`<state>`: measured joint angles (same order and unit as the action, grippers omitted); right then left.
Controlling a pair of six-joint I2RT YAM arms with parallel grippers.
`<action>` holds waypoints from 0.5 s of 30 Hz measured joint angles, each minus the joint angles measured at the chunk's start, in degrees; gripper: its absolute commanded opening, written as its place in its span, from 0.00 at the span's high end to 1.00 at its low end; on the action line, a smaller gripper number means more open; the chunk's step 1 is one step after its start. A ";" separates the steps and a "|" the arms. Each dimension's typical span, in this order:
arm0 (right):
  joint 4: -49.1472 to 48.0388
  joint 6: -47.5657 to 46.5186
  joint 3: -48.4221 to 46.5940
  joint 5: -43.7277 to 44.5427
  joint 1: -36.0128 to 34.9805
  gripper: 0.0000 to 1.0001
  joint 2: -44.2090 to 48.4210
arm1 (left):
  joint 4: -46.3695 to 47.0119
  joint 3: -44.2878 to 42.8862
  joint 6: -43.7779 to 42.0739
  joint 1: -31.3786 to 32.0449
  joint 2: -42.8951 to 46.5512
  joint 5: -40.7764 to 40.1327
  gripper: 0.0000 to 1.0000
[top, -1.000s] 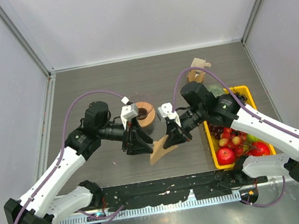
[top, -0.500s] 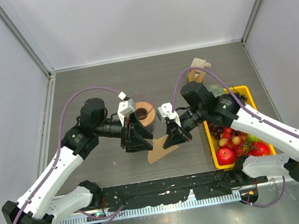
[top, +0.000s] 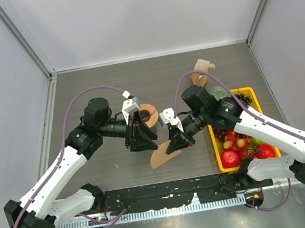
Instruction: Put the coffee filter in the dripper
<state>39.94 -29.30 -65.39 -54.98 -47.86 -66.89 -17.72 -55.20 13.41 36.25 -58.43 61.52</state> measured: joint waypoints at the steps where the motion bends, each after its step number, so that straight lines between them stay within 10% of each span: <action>1: 0.15 -0.26 0.00 0.04 -0.07 0.95 0.00 | 0.28 0.00 0.15 0.00 -0.13 0.00 0.46; 15: 1.20 -0.79 0.02 0.39 -0.20 0.95 0.15 | 1.66 0.00 1.38 -0.52 -0.72 -0.07 0.49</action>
<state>41.15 -30.09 -65.36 -54.59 -48.05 -66.74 -16.05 -55.20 14.79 35.73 -59.16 61.45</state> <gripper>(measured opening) 0.060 0.511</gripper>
